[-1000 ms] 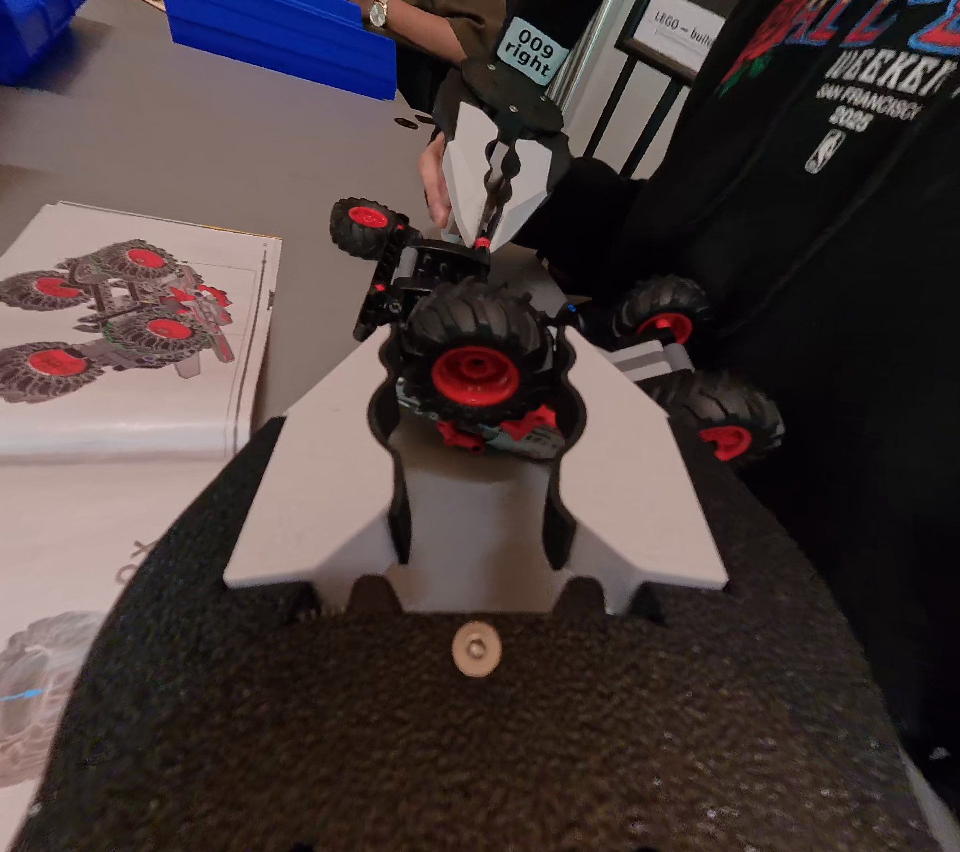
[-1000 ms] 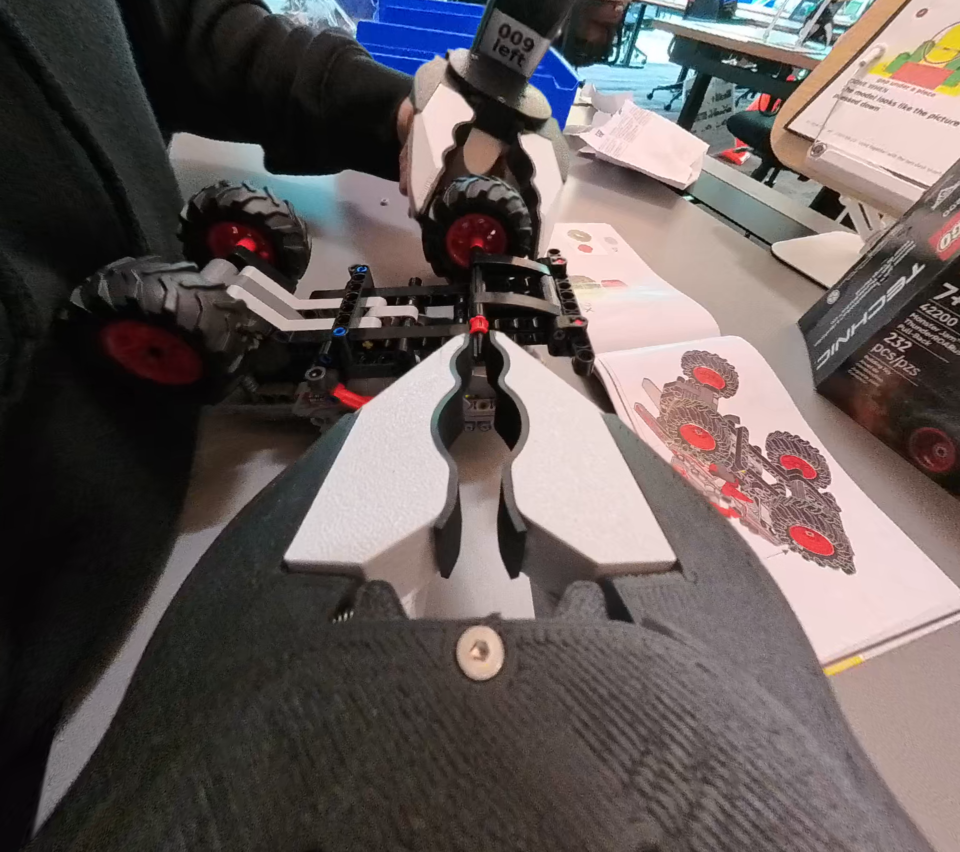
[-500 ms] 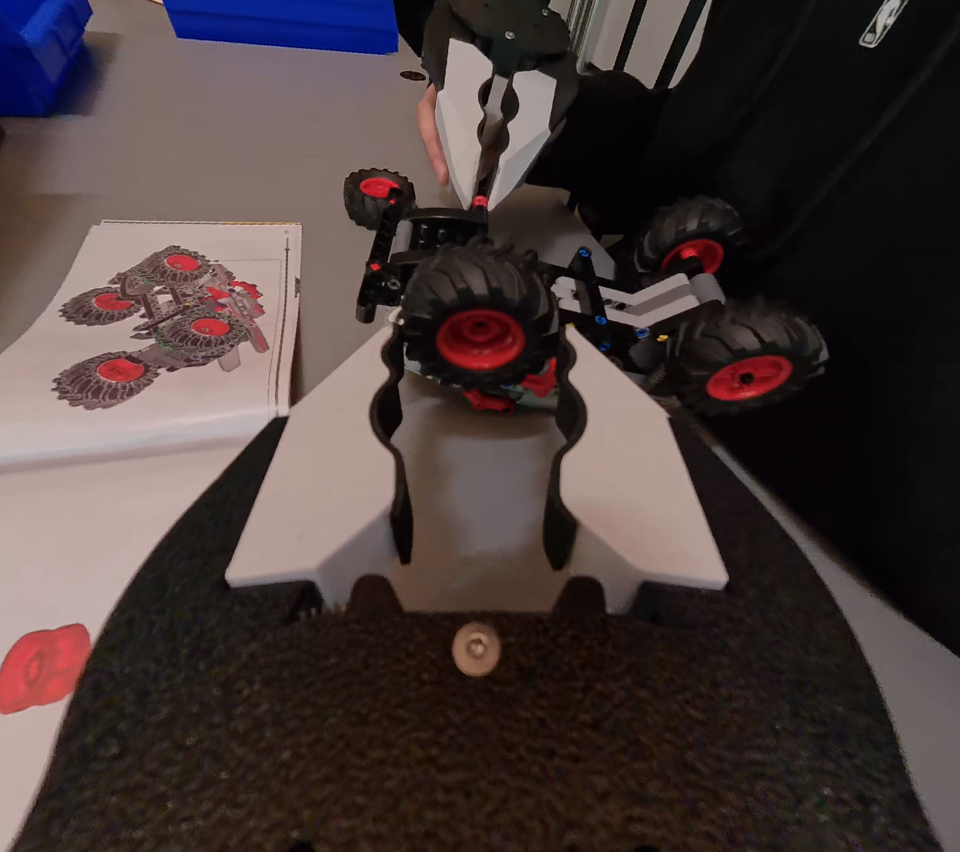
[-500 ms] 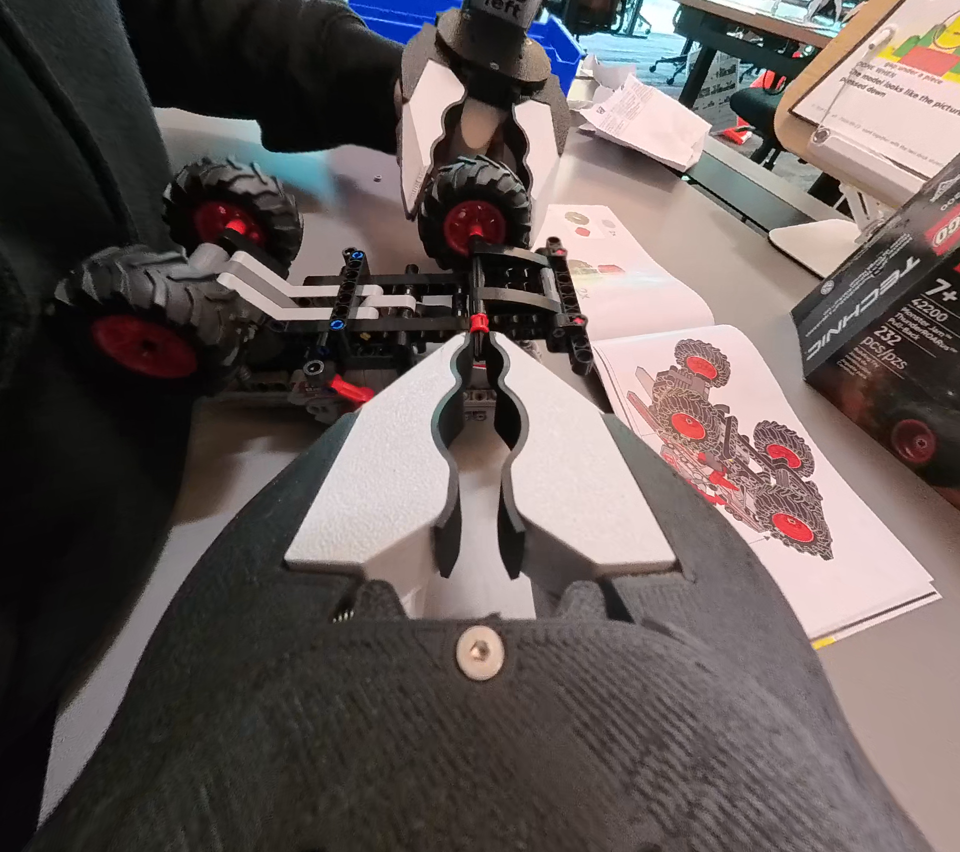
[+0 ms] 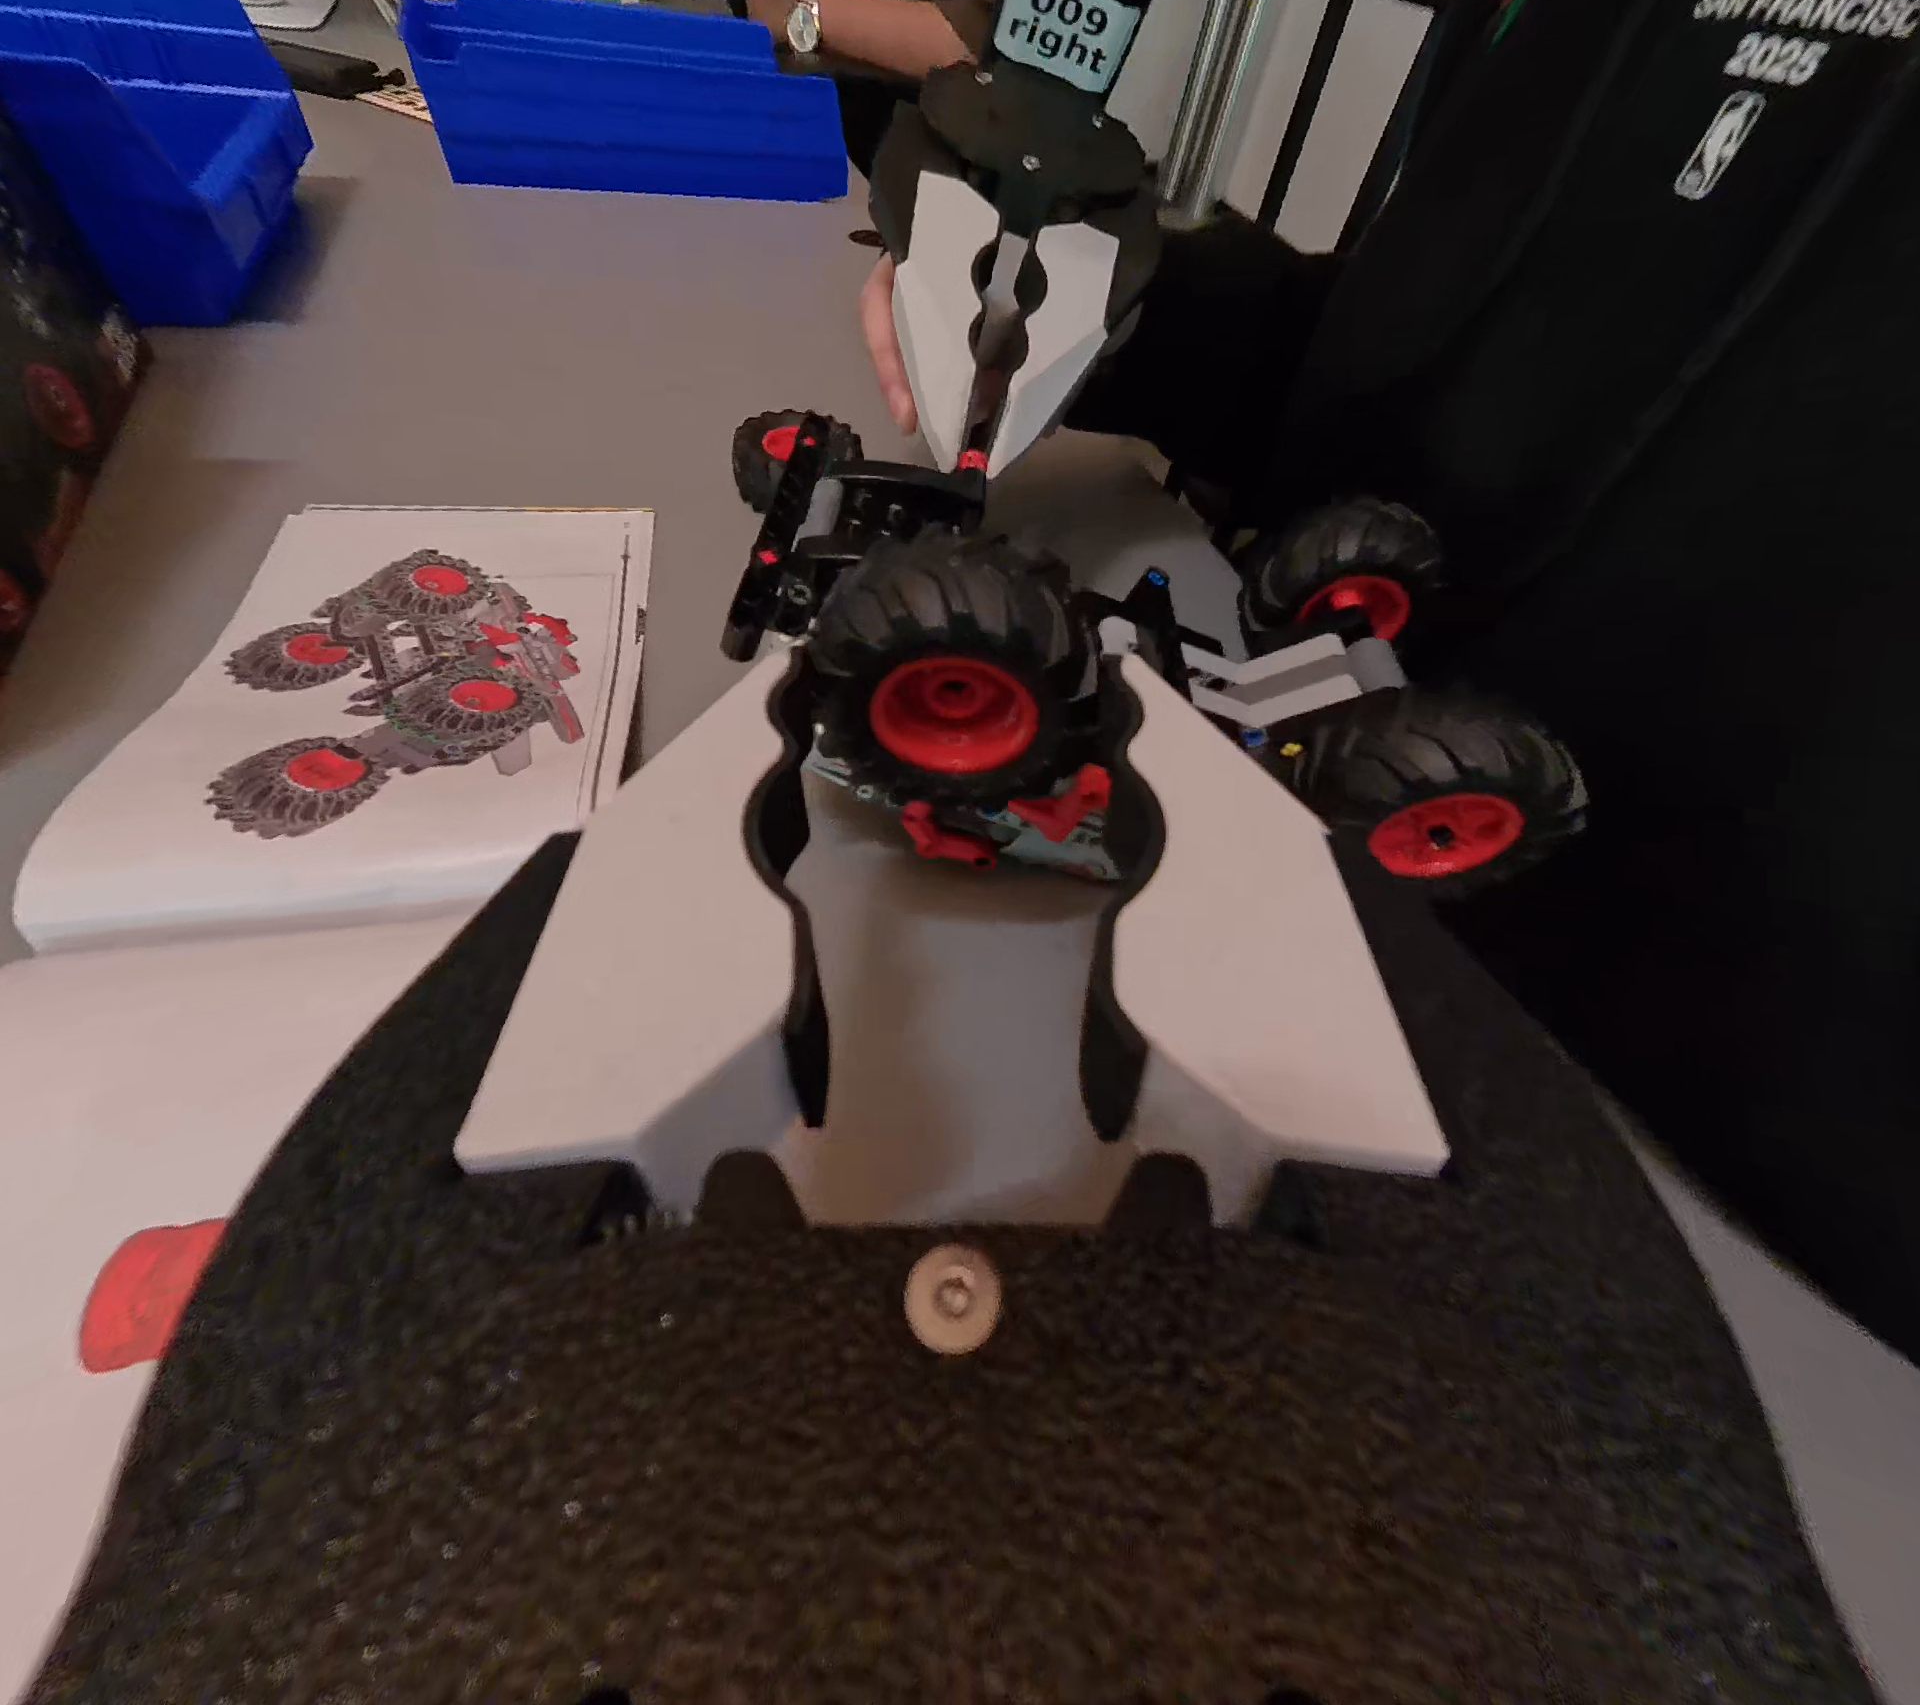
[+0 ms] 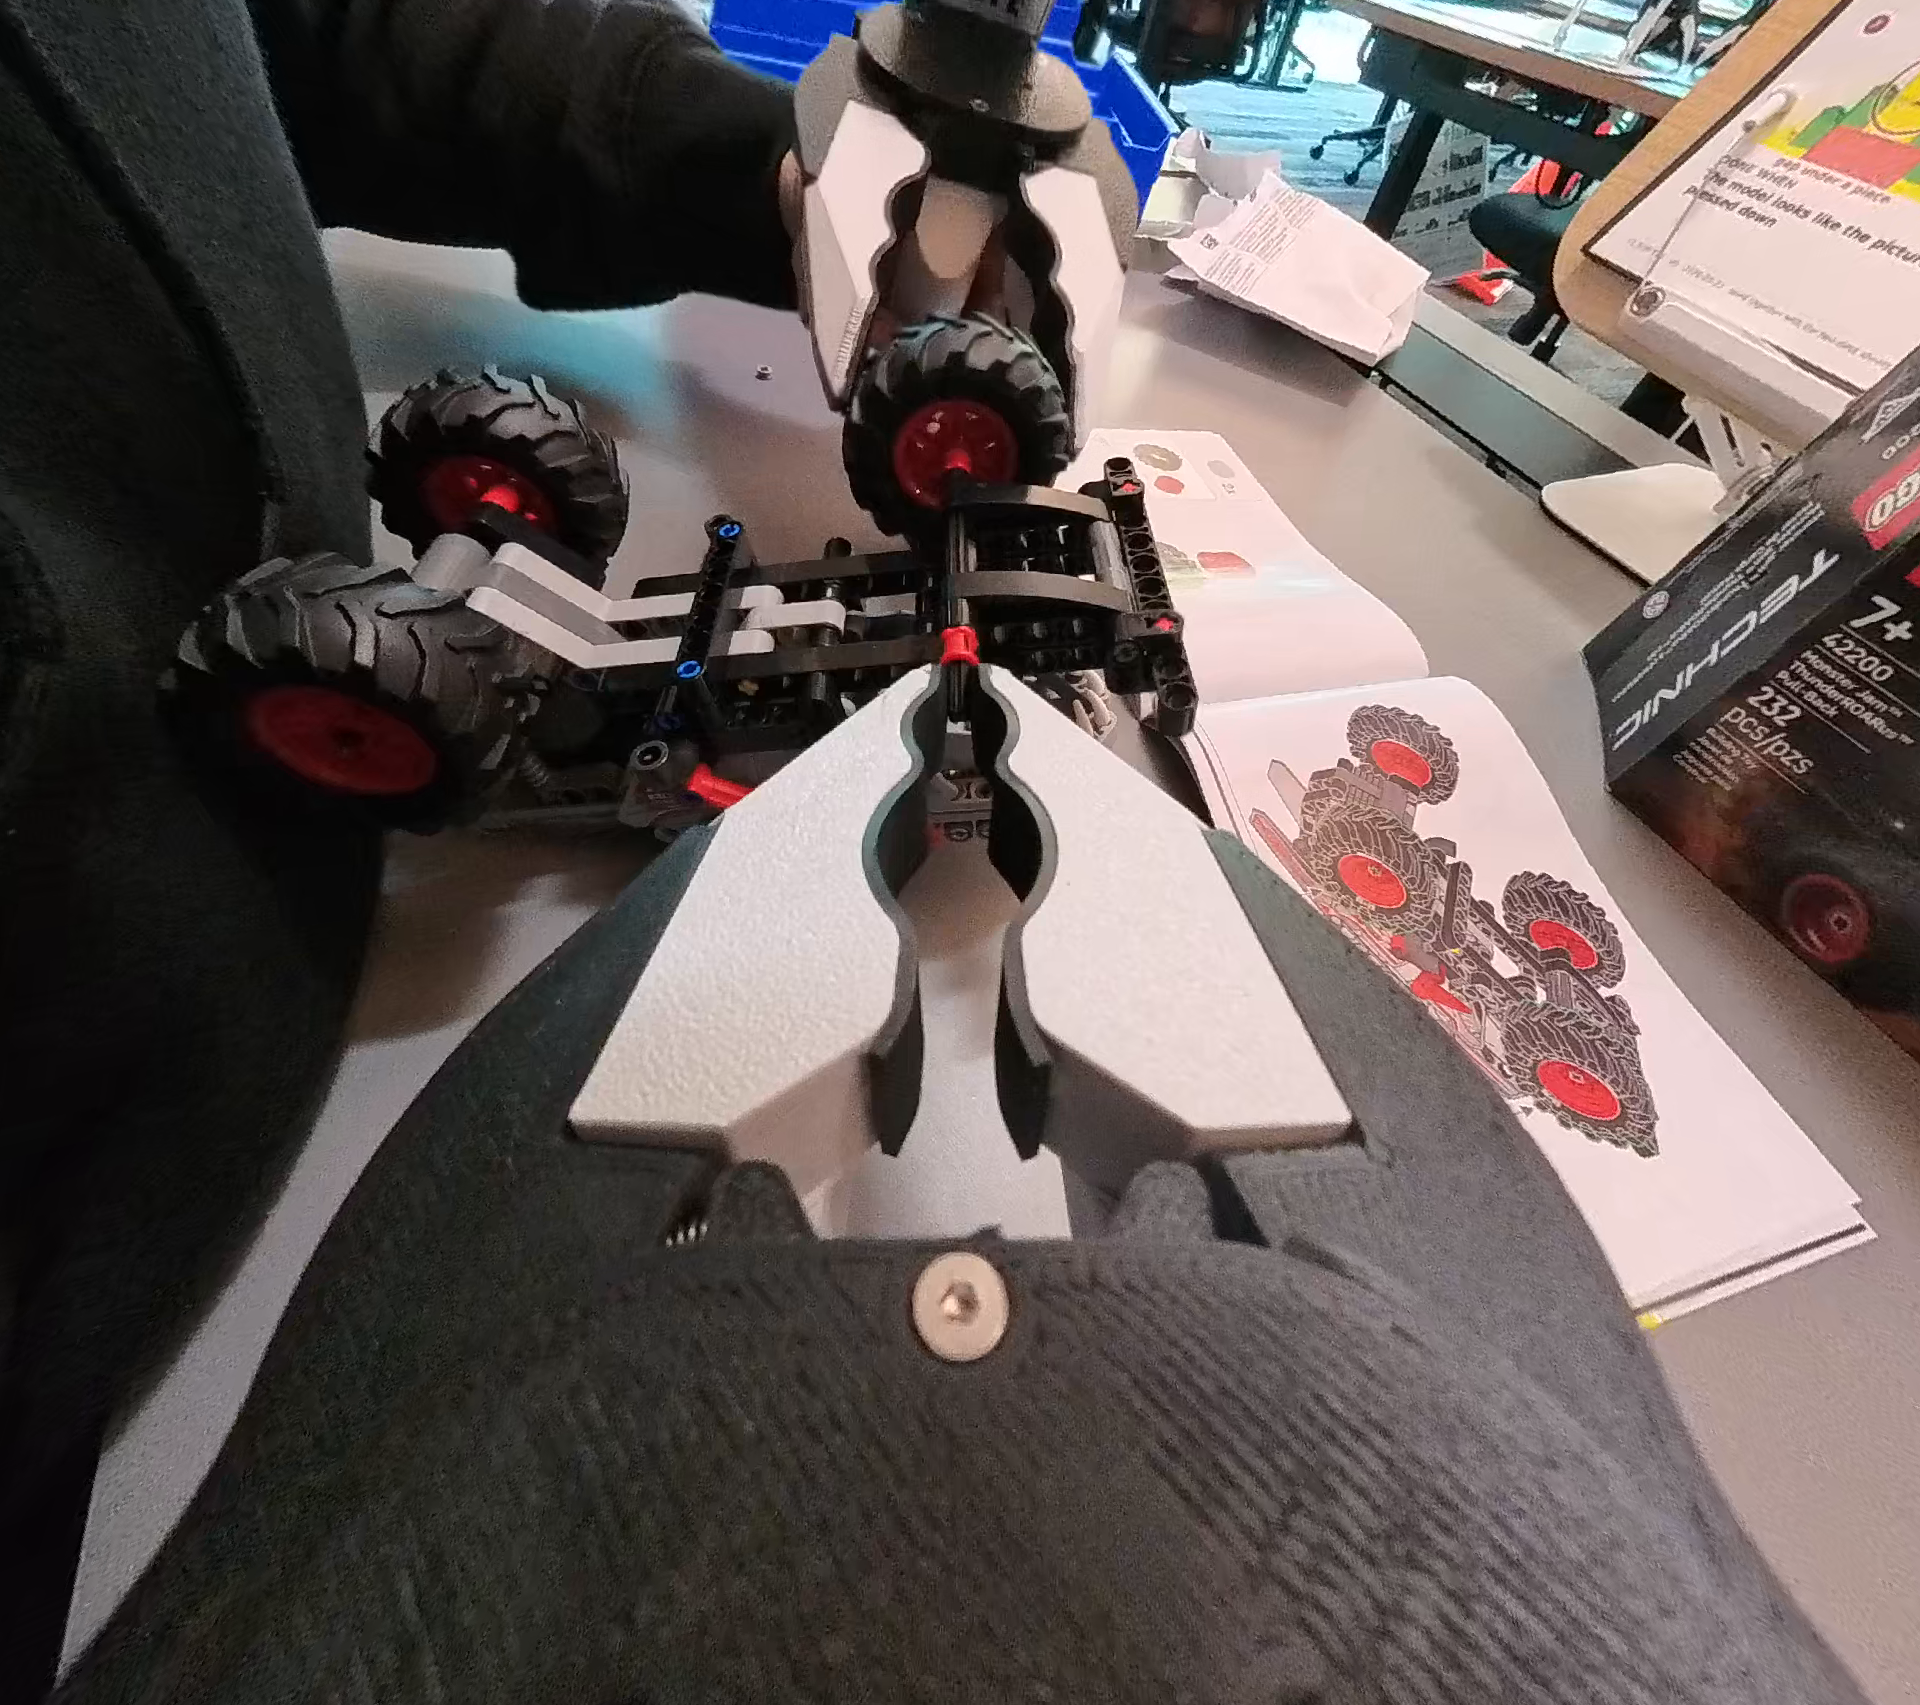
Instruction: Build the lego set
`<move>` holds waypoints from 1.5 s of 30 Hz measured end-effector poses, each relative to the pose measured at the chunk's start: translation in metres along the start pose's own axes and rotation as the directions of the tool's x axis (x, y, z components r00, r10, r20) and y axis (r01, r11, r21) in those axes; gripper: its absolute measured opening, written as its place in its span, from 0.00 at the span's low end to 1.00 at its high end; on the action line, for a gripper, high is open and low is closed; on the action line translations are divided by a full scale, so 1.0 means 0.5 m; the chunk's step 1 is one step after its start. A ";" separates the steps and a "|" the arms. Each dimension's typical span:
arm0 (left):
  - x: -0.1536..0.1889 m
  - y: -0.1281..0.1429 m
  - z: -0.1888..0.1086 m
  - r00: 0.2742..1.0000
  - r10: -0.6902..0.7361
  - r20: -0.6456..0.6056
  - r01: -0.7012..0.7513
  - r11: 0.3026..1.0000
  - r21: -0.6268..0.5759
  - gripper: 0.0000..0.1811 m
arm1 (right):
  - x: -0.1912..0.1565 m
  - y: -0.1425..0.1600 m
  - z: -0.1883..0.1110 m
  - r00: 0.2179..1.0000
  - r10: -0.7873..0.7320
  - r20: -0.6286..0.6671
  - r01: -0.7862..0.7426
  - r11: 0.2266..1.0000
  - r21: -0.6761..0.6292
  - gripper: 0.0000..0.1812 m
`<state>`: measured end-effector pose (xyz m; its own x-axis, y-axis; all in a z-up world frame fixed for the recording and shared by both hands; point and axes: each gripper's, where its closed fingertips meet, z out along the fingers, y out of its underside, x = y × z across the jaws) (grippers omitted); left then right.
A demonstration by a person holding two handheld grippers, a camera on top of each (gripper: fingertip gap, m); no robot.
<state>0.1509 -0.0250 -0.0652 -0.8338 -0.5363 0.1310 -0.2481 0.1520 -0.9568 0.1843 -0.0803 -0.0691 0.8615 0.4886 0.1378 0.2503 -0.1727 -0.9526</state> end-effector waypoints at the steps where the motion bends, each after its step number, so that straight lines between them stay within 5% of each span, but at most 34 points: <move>1: 0.000 0.000 0.000 1.000 0.012 0.001 -0.012 1.000 -0.013 0.29 | 0.000 -0.001 0.000 1.000 0.005 0.001 -0.005 1.000 0.005 0.01; 9: -0.002 0.023 0.010 1.000 -0.011 -0.013 0.010 0.999 -0.034 0.28 | -0.010 0.028 0.009 1.000 -0.005 0.028 0.007 0.997 -0.074 0.01; 45: -0.010 0.017 0.030 0.995 -0.098 -0.025 0.098 0.995 0.014 0.29 | -0.002 0.030 0.009 0.999 0.045 0.020 -0.045 0.999 -0.007 0.01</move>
<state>0.1603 -0.0333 -0.0780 -0.8176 -0.5278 0.2302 -0.3219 0.0875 -0.9427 0.1853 -0.0796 -0.0848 0.8627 0.4977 0.0893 0.2148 -0.2008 -0.9558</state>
